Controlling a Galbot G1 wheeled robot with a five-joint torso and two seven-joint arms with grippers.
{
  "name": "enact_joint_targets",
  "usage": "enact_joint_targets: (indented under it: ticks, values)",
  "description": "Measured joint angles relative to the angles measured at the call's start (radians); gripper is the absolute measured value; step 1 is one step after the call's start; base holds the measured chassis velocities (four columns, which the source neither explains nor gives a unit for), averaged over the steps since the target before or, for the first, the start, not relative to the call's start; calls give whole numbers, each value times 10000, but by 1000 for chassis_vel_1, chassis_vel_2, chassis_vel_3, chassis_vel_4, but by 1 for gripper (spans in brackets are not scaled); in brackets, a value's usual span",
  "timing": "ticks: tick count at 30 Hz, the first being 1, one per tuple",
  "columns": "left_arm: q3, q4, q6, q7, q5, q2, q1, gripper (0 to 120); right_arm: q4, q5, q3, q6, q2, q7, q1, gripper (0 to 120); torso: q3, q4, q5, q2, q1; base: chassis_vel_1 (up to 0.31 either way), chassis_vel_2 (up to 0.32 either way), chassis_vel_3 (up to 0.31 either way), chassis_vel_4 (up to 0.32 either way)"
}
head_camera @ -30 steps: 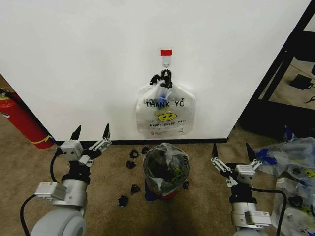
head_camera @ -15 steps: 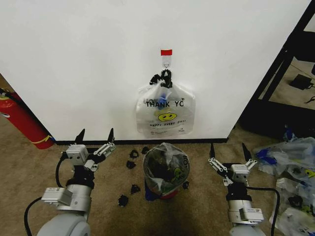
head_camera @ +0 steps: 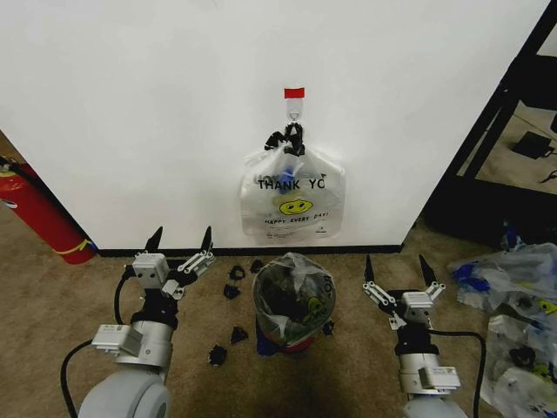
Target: Pick up the garbage bag from the wall and place it over the trash bin.
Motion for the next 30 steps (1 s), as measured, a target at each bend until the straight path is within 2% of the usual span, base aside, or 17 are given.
enact_joint_targets:
  ticks: [7,30]
  values:
    - [-7,307,-41,-27,-168,175,-85,100,-307,-41,148,507,513,159,-157,100,0,0,-1,0,0,0,0,0,0]
    - [-392,207,-66,-69,-330,118,99,100,-311,40,7,609,570,-618,176,100,-1,0,0,0,0,0,0,0,0]
